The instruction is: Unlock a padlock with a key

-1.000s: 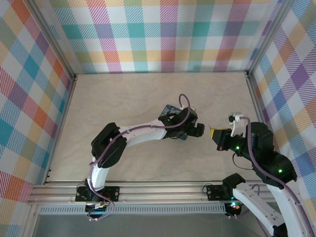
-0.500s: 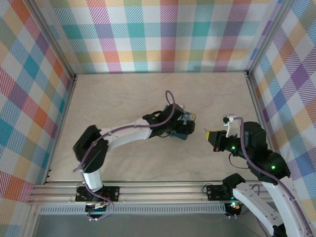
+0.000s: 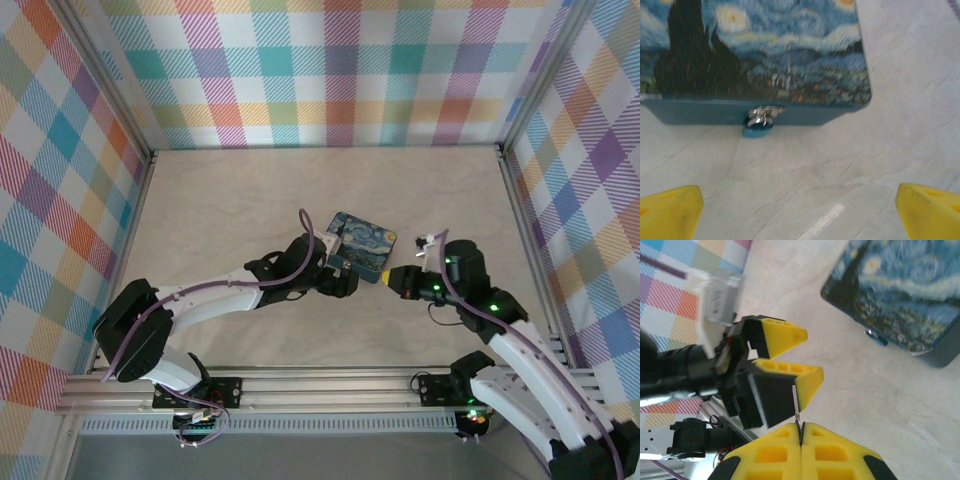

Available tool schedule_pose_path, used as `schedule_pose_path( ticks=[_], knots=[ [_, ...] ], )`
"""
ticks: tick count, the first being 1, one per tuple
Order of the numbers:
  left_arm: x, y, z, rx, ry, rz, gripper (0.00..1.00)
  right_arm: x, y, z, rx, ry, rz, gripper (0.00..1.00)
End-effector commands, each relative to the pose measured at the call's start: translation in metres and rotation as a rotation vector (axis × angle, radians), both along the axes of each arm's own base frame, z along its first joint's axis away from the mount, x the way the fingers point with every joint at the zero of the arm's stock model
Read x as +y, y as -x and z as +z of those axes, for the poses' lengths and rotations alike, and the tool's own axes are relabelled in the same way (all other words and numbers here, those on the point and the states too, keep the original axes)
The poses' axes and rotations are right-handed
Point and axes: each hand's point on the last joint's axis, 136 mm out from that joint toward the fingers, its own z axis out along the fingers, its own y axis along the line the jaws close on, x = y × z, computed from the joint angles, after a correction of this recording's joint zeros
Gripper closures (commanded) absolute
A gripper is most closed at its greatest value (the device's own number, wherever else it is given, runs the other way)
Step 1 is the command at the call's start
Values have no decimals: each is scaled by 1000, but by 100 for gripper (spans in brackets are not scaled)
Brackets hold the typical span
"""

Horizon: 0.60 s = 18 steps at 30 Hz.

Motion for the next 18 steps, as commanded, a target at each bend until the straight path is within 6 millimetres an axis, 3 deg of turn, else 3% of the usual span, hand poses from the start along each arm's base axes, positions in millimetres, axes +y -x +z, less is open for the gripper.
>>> schedule_pose_path(
  ticks=[1, 9, 18],
  knots=[
    [-5, -5, 7, -56, 66, -29, 3, 22, -18, 17, -6, -156, 13, 100],
    [-14, -15, -21, -55, 130, 6, 9, 42, -53, -13, 24, -161, 29, 100],
    [-16, -28, -32, -73, 167, 39, 12, 45, -97, -40, -37, -142, -26, 100]
  ],
)
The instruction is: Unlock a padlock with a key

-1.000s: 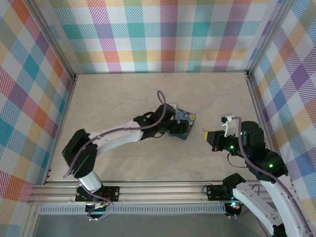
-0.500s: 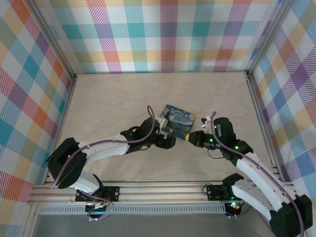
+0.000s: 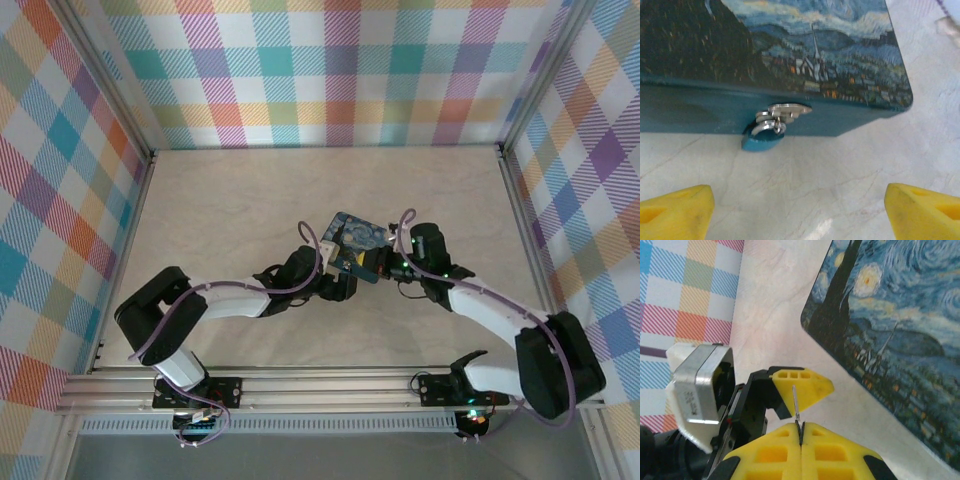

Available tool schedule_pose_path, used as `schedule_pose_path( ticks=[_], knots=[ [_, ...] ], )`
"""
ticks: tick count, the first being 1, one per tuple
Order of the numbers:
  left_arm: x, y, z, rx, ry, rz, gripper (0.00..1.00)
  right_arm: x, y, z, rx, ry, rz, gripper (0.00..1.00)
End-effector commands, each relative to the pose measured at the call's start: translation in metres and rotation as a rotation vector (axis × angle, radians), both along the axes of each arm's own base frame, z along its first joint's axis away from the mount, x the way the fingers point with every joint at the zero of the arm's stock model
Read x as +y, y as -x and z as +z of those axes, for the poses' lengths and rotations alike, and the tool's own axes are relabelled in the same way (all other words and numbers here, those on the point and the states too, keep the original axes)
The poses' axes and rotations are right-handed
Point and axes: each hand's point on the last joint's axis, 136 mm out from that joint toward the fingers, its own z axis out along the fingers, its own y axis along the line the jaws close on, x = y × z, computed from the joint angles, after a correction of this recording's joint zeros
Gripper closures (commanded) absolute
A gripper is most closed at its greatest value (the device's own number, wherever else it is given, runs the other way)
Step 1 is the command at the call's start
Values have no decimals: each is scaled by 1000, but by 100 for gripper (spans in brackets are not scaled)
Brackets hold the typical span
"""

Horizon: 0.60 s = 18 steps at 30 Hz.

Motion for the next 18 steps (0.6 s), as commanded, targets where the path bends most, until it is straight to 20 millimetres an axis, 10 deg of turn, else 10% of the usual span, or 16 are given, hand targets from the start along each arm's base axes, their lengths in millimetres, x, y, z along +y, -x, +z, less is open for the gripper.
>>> schedule_pose_path(
  ticks=[1, 18],
  knots=[
    [-7, -13, 8, -36, 51, 12, 12, 1, -24, 10, -104, -40, -23, 100],
    [-15, -24, -9, -1, 58, 30, 15, -4, -48, -42, 27, -28, -53, 100]
  ],
)
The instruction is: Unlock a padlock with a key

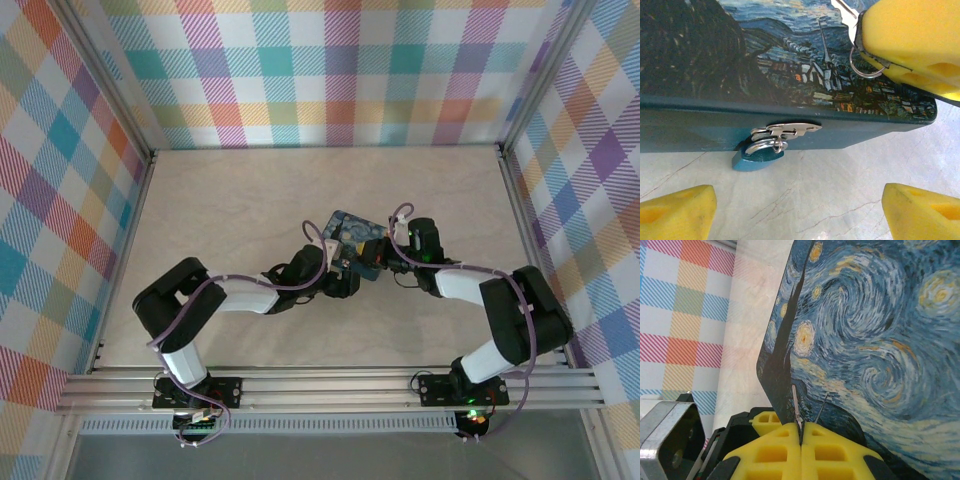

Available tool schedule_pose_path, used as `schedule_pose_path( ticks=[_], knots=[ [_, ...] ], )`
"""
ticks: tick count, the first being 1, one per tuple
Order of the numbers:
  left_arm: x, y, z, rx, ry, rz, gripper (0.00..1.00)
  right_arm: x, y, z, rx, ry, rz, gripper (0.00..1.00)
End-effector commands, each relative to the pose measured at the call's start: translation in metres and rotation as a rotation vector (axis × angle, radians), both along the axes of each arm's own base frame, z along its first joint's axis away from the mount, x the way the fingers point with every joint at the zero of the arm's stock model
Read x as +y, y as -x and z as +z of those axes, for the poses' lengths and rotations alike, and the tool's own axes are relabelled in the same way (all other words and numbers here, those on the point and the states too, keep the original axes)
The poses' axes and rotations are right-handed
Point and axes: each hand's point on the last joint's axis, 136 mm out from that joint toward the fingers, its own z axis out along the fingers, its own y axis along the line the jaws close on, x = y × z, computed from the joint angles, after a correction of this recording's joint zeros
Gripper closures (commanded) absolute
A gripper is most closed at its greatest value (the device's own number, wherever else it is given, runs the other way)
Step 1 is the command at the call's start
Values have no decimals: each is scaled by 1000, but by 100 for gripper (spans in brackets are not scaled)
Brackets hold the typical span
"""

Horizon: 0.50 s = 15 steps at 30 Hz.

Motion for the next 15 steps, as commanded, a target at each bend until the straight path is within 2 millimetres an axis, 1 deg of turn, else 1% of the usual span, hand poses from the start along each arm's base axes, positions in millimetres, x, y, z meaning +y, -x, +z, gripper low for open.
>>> schedule_pose_path(
  ticks=[1, 4, 7, 15],
  knots=[
    [-6, -11, 8, -9, 49, 18, 15, -3, 0, -11, 36, 12, -12, 100],
    [-6, -14, 4, -3, 54, 25, 16, -7, 6, -22, 69, 30, -21, 100],
    [-7, -17, 3, -4, 67, 31, 17, -10, 12, -29, 89, 42, -21, 100],
    [-9, -29, -5, -20, 60, 37, 23, -13, 19, -30, 100, 61, -17, 100]
  ],
)
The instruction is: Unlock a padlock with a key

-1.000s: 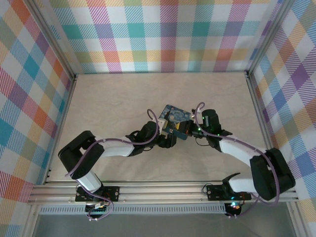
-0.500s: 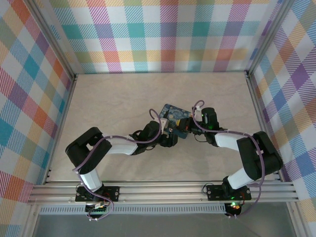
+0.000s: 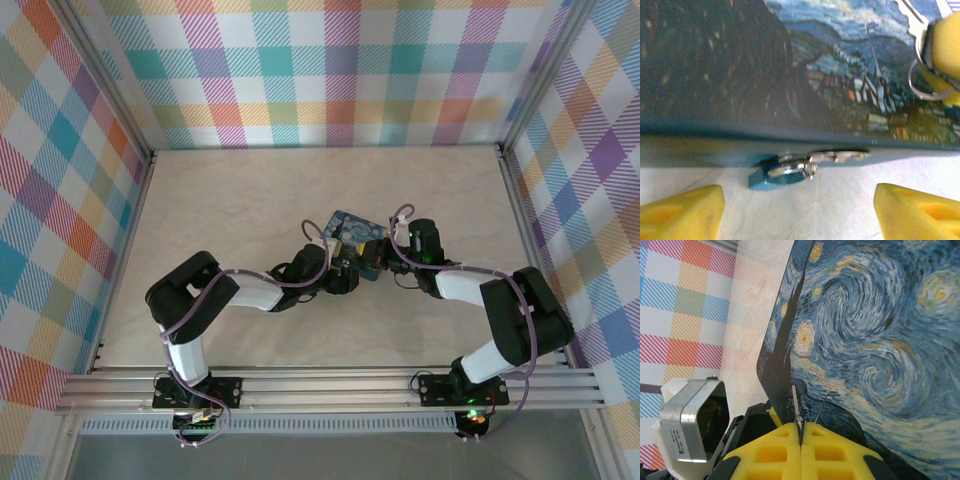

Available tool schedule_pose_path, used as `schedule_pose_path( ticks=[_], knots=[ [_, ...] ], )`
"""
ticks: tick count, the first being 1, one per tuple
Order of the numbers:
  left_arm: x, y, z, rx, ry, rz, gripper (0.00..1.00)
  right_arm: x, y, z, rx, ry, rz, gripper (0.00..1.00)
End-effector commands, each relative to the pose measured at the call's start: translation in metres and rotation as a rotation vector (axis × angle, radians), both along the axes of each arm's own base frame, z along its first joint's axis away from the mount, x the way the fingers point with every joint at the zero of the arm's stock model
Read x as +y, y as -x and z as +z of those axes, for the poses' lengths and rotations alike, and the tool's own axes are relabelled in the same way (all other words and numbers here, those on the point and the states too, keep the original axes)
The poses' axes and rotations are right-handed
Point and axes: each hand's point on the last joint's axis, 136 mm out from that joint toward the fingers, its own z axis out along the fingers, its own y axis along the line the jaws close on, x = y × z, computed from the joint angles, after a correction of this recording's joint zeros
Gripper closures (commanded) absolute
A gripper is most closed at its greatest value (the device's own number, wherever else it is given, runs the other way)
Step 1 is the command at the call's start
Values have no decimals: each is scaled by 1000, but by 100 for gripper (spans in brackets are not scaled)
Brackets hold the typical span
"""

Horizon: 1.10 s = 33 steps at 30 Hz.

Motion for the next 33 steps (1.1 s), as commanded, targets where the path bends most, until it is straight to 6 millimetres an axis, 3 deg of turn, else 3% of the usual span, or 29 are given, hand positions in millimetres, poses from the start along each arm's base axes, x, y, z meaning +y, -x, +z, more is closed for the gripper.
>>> schedule_pose_path(
  ticks=[1, 12, 20, 33],
  knots=[
    [-7, -12, 7, -38, 26, -9, 23, -11, 16, -29, 101, 60, -9, 100],
    [-14, -19, 3, -83, -45, -70, 31, -10, 15, -27, 98, 59, -4, 100],
    [-25, -17, 1, -66, -7, -107, 45, -9, 14, -26, 96, 57, 0, 100],
    [-21, -20, -2, -61, 12, -58, 60, -9, 15, -24, 94, 53, 0, 100]
  ],
)
